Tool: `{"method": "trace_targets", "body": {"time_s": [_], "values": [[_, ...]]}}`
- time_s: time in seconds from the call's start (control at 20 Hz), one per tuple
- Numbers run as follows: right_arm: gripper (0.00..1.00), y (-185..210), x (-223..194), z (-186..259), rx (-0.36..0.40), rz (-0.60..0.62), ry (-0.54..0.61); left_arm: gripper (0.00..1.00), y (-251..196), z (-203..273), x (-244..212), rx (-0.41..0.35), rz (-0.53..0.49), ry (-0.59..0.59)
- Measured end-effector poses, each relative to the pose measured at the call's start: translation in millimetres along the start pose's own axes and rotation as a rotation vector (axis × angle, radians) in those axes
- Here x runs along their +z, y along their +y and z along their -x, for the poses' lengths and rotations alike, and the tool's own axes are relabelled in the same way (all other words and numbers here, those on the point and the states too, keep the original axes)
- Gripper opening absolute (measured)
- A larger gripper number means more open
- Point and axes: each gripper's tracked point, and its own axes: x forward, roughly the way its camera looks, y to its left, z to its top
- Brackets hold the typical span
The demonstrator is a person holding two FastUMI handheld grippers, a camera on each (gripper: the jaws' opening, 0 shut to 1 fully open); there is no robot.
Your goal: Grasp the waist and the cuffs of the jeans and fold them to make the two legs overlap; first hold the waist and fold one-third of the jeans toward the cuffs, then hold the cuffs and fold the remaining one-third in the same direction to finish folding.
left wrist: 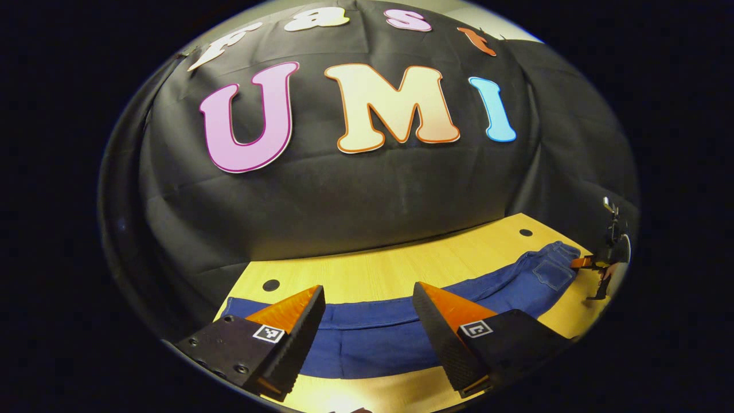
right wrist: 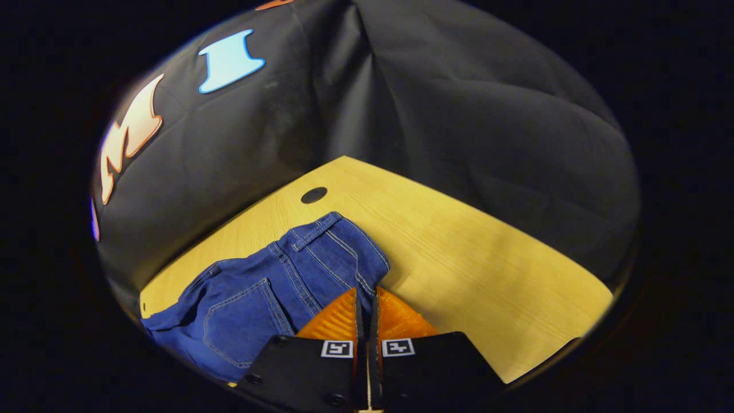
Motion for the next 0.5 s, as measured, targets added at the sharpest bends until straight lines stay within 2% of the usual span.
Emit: {"method": "trace_targets", "body": {"time_s": [0.05,0.15,0.35,0.5], "values": [[0.01,-1,3,2,0.005,0.007,-0.012,0.95,0,0,0,0.001,0.001,0.005],[0.03,-7,7,4,-0.006,-0.005,-0.013,0.95,-2,0,-1,-0.001,0.012,0.007],[0.01,0,7,12,-0.085,-0.018,-0.010,0.95,-3,-1,-1,-0.008,0.021,0.021],[0.02,7,29,25,-0.064,-0.017,-0.071,0.94,-2,-1,-1,0.002,0.055,0.012]]}}
